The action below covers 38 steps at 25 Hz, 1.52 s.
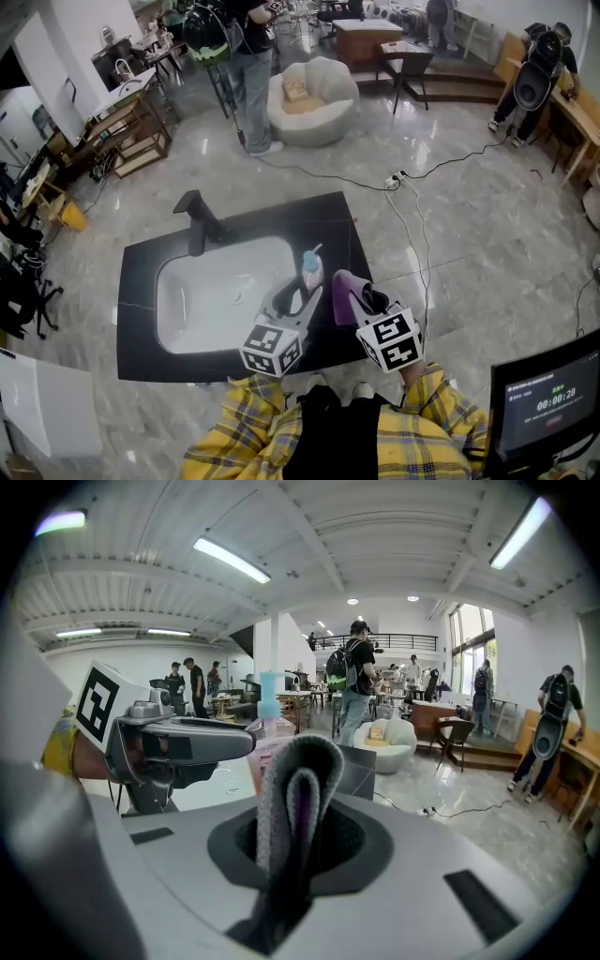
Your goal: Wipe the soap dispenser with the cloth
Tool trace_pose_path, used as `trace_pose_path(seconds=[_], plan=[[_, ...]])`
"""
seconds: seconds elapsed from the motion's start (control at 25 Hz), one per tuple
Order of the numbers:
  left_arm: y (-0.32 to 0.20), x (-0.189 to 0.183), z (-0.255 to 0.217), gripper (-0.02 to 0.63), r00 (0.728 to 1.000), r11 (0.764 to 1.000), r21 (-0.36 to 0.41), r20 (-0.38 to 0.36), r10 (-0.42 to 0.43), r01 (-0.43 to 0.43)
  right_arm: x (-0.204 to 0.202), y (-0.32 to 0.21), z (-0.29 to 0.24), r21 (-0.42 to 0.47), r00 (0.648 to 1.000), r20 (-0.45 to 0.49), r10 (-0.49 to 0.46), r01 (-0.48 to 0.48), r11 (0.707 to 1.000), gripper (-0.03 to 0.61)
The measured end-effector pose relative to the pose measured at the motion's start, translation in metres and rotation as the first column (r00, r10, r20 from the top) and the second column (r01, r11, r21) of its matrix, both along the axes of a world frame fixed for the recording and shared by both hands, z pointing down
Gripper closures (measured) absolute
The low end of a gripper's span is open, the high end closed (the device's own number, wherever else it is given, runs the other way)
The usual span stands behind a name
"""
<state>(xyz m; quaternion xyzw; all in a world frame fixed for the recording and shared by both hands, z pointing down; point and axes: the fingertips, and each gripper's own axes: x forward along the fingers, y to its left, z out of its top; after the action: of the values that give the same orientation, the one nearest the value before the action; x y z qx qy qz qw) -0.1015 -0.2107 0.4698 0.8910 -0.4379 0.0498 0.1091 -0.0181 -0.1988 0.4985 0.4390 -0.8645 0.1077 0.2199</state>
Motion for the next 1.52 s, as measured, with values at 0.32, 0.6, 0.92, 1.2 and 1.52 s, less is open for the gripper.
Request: trace_pose_path(seconds=[0.32, 0.6, 0.92, 1.2, 1.52], plan=[[0.006, 0.003, 0.0, 0.446, 0.999, 0.999, -0.009, -0.003, 0.037, -0.037, -0.003, -0.001, -0.003, 0.007, 1.0, 0.009, -0.003, 0.003, 1.0, 0.535], [0.015, 0.017, 0.001, 0.446, 0.995, 0.995, -0.001, 0.01, 0.097, -0.097, 0.001, -0.002, -0.003, 0.005, 1.0, 0.012, 0.009, -0.009, 1.0, 0.535], [0.017, 0.018, -0.005, 0.446, 0.994, 0.993, 0.046, 0.017, 0.108, -0.108, 0.005, -0.002, -0.004, 0.003, 1.0, 0.016, 0.02, -0.02, 1.0, 0.535], [-0.005, 0.011, -0.014, 0.297, 0.942, 0.934, 0.124, 0.044, 0.333, -0.336, 0.016, -0.004, -0.003, 0.003, 0.999, 0.018, 0.049, -0.049, 0.999, 0.535], [-0.028, 0.024, 0.004, 0.273, 0.801, 0.809, -0.002, 0.146, 0.581, -0.587, 0.03, -0.006, -0.001, -0.001, 0.995, 0.02, 0.093, -0.093, 0.996, 0.535]])
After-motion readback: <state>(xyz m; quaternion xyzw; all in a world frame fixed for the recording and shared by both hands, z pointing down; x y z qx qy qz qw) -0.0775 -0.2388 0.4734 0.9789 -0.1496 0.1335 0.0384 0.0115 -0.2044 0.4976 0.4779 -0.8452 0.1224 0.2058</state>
